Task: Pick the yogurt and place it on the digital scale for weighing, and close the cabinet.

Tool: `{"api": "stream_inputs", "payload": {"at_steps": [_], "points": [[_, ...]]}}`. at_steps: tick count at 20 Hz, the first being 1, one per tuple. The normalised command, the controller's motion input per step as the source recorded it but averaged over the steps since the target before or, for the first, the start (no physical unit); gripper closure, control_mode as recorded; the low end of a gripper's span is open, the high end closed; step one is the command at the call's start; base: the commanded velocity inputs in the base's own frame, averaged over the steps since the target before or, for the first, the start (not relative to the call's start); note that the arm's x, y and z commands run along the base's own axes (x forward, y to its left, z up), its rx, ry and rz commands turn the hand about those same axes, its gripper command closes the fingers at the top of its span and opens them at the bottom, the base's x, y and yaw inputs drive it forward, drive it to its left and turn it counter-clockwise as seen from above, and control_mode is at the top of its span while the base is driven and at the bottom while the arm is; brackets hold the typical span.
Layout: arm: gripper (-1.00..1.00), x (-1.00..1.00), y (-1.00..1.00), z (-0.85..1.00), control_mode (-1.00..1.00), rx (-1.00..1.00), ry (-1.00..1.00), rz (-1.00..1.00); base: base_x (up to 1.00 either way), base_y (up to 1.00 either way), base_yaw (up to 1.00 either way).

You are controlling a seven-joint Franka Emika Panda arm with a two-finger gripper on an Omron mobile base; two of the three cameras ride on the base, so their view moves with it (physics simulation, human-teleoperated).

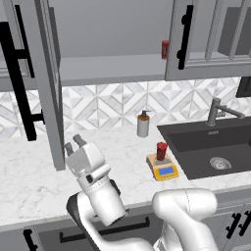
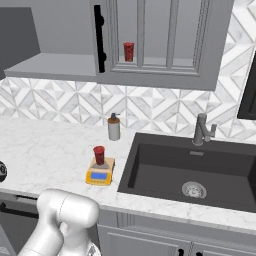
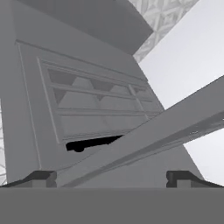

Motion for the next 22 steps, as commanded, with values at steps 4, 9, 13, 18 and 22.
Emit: {"api": "stream_inputs", "payload": {"at_steps": [4,9,13,18,22], "points": [[-1.00,-0.48,0.77,-0.01,-1.00,0.00,-0.01,-0.04,0.00,0.00,0.00],[-1.00,-0.36,0.70,-0.07,-1.00,0.00,-0.04,-0.04,0.00,0.00,0.00],[-1.00,-0.47,0.31,-0.14,-1.00,0.00,-0.01,-0.06,0.00,0.00,0.00],[-1.00,-0.78,0.19,-0.13,-1.00,0.01,-0.01,-0.07,0.00,0.00,0.00],[-1.00,-1.00,0.50,-0.04,-1.00,0.06,-0.14,-0.03,0.00,0.00,0.00]]}}
